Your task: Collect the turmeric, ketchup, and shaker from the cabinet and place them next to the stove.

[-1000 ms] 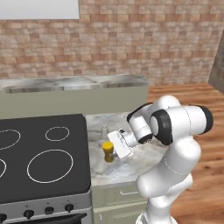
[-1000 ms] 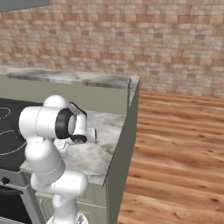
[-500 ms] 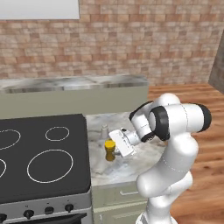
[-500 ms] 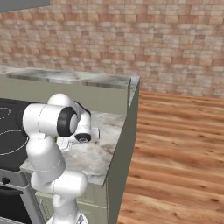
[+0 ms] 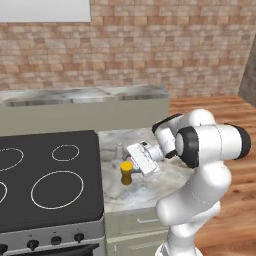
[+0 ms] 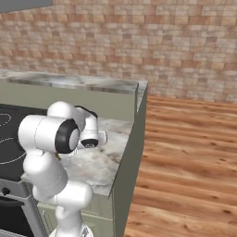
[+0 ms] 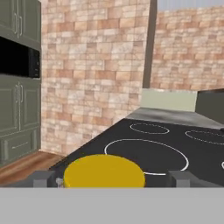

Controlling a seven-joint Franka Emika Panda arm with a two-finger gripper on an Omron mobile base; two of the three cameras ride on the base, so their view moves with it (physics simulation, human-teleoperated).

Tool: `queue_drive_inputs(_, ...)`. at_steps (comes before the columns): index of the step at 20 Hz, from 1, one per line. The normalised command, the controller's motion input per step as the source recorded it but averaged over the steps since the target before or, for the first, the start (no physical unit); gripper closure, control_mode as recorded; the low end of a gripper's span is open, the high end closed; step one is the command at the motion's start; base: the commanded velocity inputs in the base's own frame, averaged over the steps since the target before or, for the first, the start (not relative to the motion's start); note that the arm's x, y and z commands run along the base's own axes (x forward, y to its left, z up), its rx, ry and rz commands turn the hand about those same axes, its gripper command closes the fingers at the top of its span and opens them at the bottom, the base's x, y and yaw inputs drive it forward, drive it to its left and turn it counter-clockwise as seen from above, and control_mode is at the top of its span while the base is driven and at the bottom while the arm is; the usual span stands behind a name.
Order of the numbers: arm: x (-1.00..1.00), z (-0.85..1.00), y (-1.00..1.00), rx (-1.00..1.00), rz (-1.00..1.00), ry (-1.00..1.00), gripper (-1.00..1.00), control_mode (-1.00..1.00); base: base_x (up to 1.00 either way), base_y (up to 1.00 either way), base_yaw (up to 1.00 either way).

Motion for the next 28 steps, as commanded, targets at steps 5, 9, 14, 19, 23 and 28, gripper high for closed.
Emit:
queue_drive_inputs(5,-0.34,0.44,-0.13,0.0,0.0,-0.02,-1.0,-1.0,0.0,0.0,0.0)
queue_drive_inputs(9,-0.45,0.61,-0.11,-0.01,-0.01,-0.02,-1.0,-1.0,0.0,0.0,0.0)
queue_drive_inputs(14,-0.55,0.71,-0.25,0.0,-0.06,-0.01,-1.0,-1.0,0.0,0.0,0.0)
queue_drive_inputs(19,-0.42,0.84,-0.24,0.0,-0.11,0.02,-1.0,-1.0,0.0,0.0,0.0)
queue_drive_inputs(23,-0.48,1.0,-0.02,-0.01,-0.11,0.04,-1.0,-1.0,0.0,0.0,0.0)
queue_drive_inputs(28,-0.44,0.95,-0.13,-0.04,-0.09,0.09,-1.0,-1.0,0.0,0.0,0.0)
